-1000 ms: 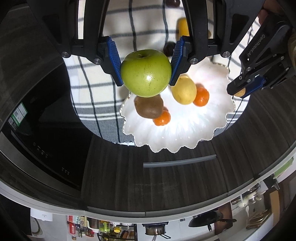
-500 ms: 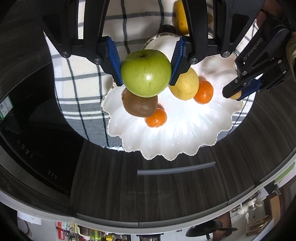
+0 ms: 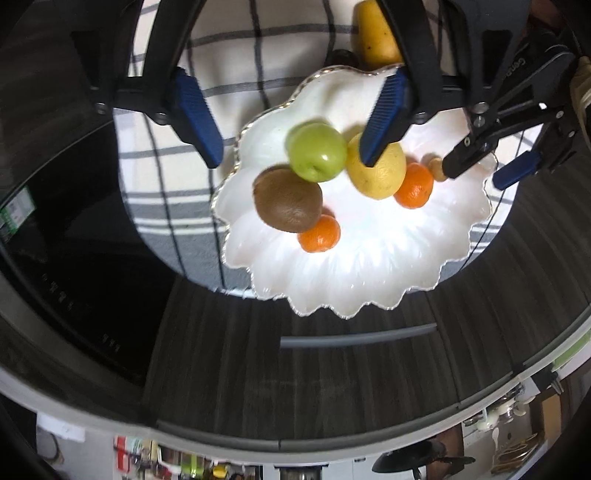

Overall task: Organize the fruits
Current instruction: 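Withdraw both tools from the bowl toward the mango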

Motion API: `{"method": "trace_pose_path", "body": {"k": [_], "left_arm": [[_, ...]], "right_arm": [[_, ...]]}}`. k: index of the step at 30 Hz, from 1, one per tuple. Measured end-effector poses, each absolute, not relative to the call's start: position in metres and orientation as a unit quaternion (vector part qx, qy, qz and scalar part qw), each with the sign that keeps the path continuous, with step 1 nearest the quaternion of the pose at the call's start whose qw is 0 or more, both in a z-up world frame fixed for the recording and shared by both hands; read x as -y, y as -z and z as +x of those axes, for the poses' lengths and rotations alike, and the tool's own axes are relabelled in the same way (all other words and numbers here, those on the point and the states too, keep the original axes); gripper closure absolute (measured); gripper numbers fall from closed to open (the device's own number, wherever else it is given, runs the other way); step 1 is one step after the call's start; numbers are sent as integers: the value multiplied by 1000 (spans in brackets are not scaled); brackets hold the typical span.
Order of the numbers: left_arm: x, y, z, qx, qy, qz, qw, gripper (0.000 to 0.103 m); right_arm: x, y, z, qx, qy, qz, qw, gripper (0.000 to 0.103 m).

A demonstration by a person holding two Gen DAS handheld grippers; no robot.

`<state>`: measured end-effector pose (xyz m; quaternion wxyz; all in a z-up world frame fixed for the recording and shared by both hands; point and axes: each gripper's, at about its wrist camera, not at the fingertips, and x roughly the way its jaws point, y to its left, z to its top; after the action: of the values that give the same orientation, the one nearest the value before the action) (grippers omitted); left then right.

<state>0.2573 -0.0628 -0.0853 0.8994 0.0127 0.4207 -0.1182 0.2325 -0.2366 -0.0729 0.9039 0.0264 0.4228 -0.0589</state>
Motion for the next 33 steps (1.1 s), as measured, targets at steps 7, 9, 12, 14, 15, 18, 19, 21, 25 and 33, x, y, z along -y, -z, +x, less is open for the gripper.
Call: {"method": "trace_pose_path", "body": {"k": [7, 9, 12, 14, 15, 18, 19, 21, 25, 33], "left_arm": [[59, 72, 238, -406, 106, 21, 908, 13], [60, 68, 232, -401, 106, 24, 910, 11], [59, 64, 224, -396, 108, 27, 911, 11], [60, 60, 217, -393, 109, 29, 912, 11], [60, 59, 215, -392, 110, 29, 913, 11], [60, 55, 207, -390, 112, 29, 914, 11], [60, 54, 204, -388, 113, 29, 914, 11], [60, 52, 199, -386, 114, 29, 915, 11], [60, 48, 190, -382, 115, 31, 916, 11], [63, 46, 176, -380, 119, 33, 917, 11]], "right_arm": [[240, 67, 218, -422, 76, 22, 903, 23], [242, 66, 211, -424, 79, 24, 902, 23], [243, 64, 200, -424, 83, 29, 902, 23], [244, 63, 192, -422, 86, 32, 902, 23], [245, 61, 189, -422, 87, 34, 902, 23], [245, 57, 180, -418, 89, 35, 903, 23], [245, 56, 177, -417, 90, 35, 904, 23], [246, 53, 172, -414, 92, 36, 905, 23], [247, 49, 164, -409, 95, 39, 907, 23], [251, 45, 149, -403, 101, 43, 909, 23]]}}
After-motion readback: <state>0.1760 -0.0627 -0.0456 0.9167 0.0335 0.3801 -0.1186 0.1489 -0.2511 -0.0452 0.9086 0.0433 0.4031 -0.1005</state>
